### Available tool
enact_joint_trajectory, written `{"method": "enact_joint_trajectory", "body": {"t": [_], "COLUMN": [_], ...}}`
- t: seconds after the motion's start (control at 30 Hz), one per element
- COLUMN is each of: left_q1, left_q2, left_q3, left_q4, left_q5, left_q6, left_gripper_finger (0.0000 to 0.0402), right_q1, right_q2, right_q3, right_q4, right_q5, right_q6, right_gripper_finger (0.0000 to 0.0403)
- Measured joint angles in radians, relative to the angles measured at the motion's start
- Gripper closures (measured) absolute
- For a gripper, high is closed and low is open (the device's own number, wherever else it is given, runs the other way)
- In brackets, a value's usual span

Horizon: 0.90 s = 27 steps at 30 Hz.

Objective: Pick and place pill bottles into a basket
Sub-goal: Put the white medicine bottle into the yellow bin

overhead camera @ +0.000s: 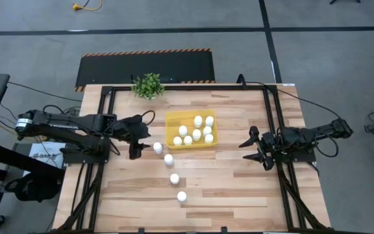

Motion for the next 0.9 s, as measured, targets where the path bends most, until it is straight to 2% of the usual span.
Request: {"method": "enact_joint_trajectory", "body": {"t": [0.53, 0.9], "left_q1": [0.020, 0.040], "left_q2": [0.202, 0.259], "left_q3": [-0.031, -0.030], "left_q4": [0.111, 0.135], "left_q5": [-0.002, 0.007], "left_q6": [-0.068, -0.063], "left_gripper_finger": [0.0184, 0.0184], "right_q1": [0.000, 0.000], "right_q2": [0.005, 0.005], "right_q3": [0.000, 0.000], "right_q4": [0.000, 0.000], "right_q5": [0.000, 0.000], "right_q6": [0.000, 0.000], "right_gripper_finger": [0.0177, 0.0177]}}
